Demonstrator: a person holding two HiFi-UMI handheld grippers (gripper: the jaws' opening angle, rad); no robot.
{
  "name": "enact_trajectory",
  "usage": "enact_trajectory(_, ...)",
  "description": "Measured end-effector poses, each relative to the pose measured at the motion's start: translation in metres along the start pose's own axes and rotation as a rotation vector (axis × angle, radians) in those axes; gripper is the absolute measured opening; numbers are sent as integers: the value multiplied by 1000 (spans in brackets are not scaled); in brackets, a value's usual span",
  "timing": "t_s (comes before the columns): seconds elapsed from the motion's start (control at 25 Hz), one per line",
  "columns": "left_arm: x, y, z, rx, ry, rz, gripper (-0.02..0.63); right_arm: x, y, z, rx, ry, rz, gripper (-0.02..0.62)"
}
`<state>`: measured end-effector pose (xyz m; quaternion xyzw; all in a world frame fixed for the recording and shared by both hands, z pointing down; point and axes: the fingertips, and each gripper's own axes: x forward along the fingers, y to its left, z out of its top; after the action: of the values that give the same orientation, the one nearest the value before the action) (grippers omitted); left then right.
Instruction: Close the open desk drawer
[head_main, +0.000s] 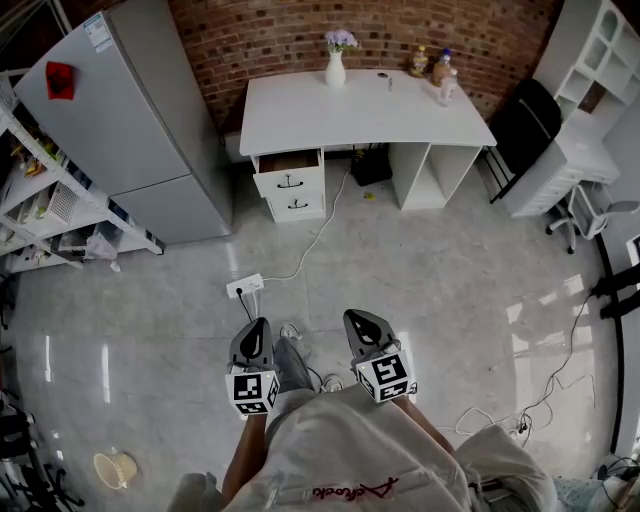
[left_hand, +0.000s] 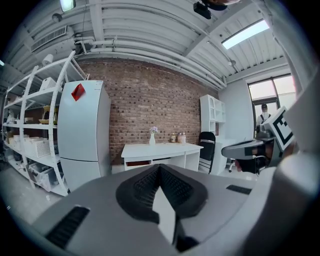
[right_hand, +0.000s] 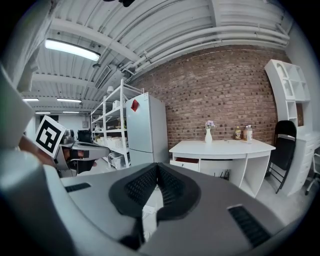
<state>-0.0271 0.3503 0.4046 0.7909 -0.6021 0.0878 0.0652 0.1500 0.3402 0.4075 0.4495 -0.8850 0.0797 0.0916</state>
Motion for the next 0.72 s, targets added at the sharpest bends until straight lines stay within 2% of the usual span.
enact_trajectory(0.32,35,14,-7,-35,9,-15,12,31,-12,-5,-7,37,3,17)
enact_trajectory(0.72,109,71,-10,-73,12,-27,12,123,-21,6,-36,56,42,17)
